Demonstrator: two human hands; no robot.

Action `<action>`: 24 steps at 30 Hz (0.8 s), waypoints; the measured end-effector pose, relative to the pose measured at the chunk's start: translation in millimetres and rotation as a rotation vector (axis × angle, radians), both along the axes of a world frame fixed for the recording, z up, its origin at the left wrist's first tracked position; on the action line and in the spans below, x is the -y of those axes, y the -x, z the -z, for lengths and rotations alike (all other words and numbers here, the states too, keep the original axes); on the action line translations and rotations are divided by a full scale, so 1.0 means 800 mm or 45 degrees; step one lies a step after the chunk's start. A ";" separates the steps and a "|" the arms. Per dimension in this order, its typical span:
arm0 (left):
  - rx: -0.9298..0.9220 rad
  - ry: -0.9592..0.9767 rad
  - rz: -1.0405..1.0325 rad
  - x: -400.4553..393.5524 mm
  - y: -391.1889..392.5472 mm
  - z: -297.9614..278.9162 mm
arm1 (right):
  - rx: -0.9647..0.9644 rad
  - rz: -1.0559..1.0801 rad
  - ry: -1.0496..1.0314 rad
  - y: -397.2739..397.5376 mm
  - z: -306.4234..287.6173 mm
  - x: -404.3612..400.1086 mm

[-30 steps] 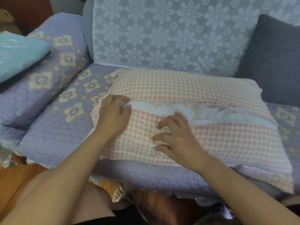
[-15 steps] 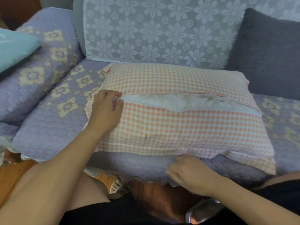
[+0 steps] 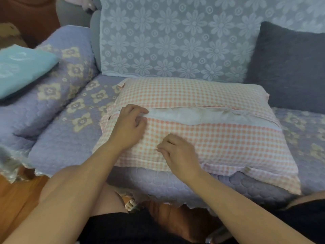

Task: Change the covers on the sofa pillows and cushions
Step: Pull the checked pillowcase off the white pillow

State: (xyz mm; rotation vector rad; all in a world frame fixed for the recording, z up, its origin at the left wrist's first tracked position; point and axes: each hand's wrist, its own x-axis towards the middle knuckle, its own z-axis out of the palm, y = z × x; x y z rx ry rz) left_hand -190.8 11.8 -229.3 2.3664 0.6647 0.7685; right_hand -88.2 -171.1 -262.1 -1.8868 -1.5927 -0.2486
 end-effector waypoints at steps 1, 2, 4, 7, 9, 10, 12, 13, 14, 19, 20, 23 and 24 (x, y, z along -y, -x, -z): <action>-0.003 0.015 -0.002 -0.001 0.003 0.000 | -0.036 -0.023 -0.058 -0.002 0.002 0.001; -0.010 0.024 -0.002 -0.003 0.006 0.000 | -0.112 -0.062 -0.077 -0.004 0.004 0.006; -0.026 0.029 -0.005 -0.007 0.011 0.002 | -0.251 -0.127 0.011 -0.007 0.002 0.027; -0.027 0.036 -0.013 -0.010 0.014 0.003 | -0.191 -0.135 0.547 -0.013 0.012 0.079; -0.038 -0.009 -0.006 -0.008 0.014 0.004 | -0.025 -0.239 1.046 -0.020 0.032 0.118; -0.054 -0.050 0.006 -0.006 0.013 0.003 | -0.089 -0.289 1.280 -0.025 0.040 0.133; -0.089 -0.118 0.056 0.000 0.011 -0.002 | -0.264 -0.412 1.624 -0.035 0.048 0.159; -0.113 -0.131 0.087 0.003 0.009 -0.007 | -0.313 -0.476 1.713 -0.043 0.044 0.165; -0.145 -0.153 0.120 0.006 0.006 -0.013 | -0.354 -0.479 1.705 -0.049 0.026 0.164; -0.320 -0.120 0.315 0.027 -0.024 -0.051 | -0.848 -0.041 0.873 -0.102 -0.102 0.138; -0.362 -0.086 0.372 0.036 -0.030 -0.061 | -0.811 0.085 0.643 -0.115 -0.124 0.131; -0.602 -0.053 0.618 0.071 -0.041 -0.086 | -0.442 0.311 0.263 -0.153 -0.146 0.113; -0.717 -0.093 0.689 0.087 -0.040 -0.088 | -0.311 0.321 0.373 -0.161 -0.145 0.110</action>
